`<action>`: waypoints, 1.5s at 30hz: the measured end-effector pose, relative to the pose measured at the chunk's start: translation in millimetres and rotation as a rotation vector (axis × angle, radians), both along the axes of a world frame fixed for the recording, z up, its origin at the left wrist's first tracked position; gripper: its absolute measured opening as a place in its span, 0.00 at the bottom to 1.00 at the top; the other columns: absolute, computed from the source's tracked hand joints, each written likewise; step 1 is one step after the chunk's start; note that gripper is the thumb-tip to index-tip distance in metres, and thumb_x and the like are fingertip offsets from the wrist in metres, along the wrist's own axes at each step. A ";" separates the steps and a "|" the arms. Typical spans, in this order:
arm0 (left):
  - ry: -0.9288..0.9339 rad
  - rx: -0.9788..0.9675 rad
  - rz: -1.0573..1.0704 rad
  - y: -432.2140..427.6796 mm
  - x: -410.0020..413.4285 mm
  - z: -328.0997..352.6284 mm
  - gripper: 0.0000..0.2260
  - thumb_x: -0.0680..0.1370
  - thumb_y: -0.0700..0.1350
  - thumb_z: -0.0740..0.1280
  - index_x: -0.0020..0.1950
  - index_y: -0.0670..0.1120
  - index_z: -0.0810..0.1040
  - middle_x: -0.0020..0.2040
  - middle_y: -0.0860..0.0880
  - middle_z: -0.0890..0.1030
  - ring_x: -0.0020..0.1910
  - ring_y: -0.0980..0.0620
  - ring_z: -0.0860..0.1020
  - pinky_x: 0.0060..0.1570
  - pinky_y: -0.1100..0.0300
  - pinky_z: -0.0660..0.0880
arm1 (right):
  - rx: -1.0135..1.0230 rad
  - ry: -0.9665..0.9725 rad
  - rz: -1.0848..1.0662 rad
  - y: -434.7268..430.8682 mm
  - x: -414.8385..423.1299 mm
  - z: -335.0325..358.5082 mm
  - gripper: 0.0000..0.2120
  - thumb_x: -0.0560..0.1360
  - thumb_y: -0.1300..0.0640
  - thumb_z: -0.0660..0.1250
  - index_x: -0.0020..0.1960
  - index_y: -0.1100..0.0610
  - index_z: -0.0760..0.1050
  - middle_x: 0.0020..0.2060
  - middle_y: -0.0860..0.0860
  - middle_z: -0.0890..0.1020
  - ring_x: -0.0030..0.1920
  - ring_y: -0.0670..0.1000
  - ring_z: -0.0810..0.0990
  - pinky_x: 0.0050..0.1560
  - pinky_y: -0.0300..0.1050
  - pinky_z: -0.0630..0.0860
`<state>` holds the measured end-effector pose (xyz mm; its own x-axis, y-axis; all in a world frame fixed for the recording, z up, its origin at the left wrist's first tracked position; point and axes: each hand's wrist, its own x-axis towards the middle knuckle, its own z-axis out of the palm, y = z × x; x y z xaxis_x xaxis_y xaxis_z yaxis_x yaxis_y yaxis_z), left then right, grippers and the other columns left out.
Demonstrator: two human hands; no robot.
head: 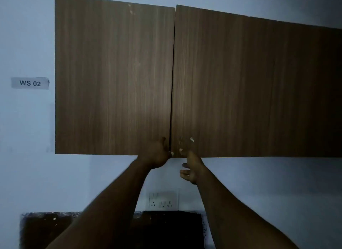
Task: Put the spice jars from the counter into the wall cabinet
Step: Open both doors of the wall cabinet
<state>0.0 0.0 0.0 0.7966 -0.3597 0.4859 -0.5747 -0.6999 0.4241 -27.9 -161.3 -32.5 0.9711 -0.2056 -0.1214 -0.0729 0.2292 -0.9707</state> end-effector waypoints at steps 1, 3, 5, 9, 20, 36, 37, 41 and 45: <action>-0.026 0.006 -0.010 -1.3 0.7 -3.1 0.19 0.80 0.48 0.71 0.66 0.40 0.74 0.59 0.42 0.80 0.53 0.45 0.79 0.57 0.48 0.78 | 0.089 -0.002 -0.002 1.1 4.7 -1.5 0.33 0.76 0.44 0.71 0.76 0.55 0.67 0.71 0.59 0.71 0.68 0.63 0.72 0.67 0.57 0.75; -0.095 -0.013 -0.037 -2.3 4.4 -9.5 0.14 0.80 0.45 0.70 0.61 0.39 0.77 0.53 0.43 0.81 0.50 0.46 0.80 0.54 0.49 0.79 | 0.249 -0.042 0.027 3.3 12.4 -1.3 0.32 0.76 0.44 0.71 0.75 0.56 0.69 0.71 0.57 0.71 0.69 0.62 0.72 0.67 0.58 0.74; -0.090 -0.073 -0.060 -2.4 5.6 -15.1 0.09 0.80 0.44 0.70 0.56 0.41 0.78 0.48 0.45 0.81 0.45 0.49 0.80 0.49 0.52 0.78 | 0.398 -0.107 0.038 6.0 19.7 -2.6 0.29 0.76 0.45 0.71 0.73 0.56 0.71 0.70 0.56 0.73 0.68 0.59 0.74 0.66 0.56 0.74; 0.032 -0.296 -0.067 -1.0 -1.0 -10.4 0.13 0.84 0.49 0.63 0.63 0.42 0.76 0.52 0.49 0.81 0.47 0.53 0.78 0.47 0.59 0.74 | 0.476 -0.124 -0.011 6.9 17.7 -8.4 0.26 0.76 0.45 0.71 0.69 0.57 0.75 0.66 0.55 0.77 0.62 0.53 0.78 0.60 0.49 0.74; 0.348 -0.796 -0.525 -56.2 -82.1 14.1 0.13 0.82 0.55 0.64 0.54 0.49 0.84 0.50 0.49 0.87 0.51 0.46 0.85 0.45 0.55 0.81 | 0.166 -0.198 -0.440 -28.1 -80.0 -33.7 0.22 0.76 0.35 0.67 0.50 0.54 0.81 0.43 0.54 0.85 0.38 0.50 0.80 0.41 0.46 0.78; 0.313 -0.592 -0.921 -150.1 -164.2 4.0 0.15 0.79 0.47 0.72 0.65 0.47 0.83 0.59 0.50 0.81 0.57 0.49 0.82 0.51 0.49 0.83 | -1.003 -0.675 -1.200 -76.5 -244.1 56.0 0.11 0.75 0.42 0.70 0.52 0.47 0.76 0.45 0.41 0.81 0.44 0.40 0.80 0.42 0.37 0.77; 0.247 -0.539 -0.911 -160.9 -169.7 2.4 0.17 0.79 0.47 0.72 0.68 0.49 0.80 0.64 0.51 0.79 0.60 0.49 0.81 0.55 0.48 0.81 | -1.029 -0.670 -1.248 -84.1 -250.7 57.9 0.11 0.76 0.43 0.70 0.52 0.48 0.75 0.45 0.41 0.81 0.44 0.40 0.80 0.41 0.36 0.76; -0.108 -0.257 -0.842 -202.6 -190.0 -6.1 0.26 0.80 0.51 0.70 0.77 0.59 0.68 0.78 0.58 0.64 0.72 0.51 0.71 0.69 0.50 0.72 | -1.144 -0.607 -1.398 -119.9 -277.8 56.5 0.09 0.80 0.46 0.67 0.54 0.50 0.75 0.47 0.45 0.81 0.44 0.44 0.79 0.40 0.38 0.75; -0.343 -0.045 -0.741 -244.0 -207.3 -17.3 0.37 0.79 0.53 0.68 0.81 0.63 0.49 0.83 0.60 0.50 0.76 0.47 0.66 0.66 0.50 0.73 | -1.187 -0.540 -1.487 -157.1 -301.9 53.2 0.10 0.81 0.47 0.67 0.55 0.52 0.77 0.48 0.47 0.81 0.44 0.44 0.79 0.42 0.40 0.77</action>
<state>-207.3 -244.0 -17.3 0.1639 -0.7089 0.6860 -0.9845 -0.0733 0.1595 -329.7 -318.4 20.7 -0.1312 -0.4902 0.8616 -0.1649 -0.8463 -0.5066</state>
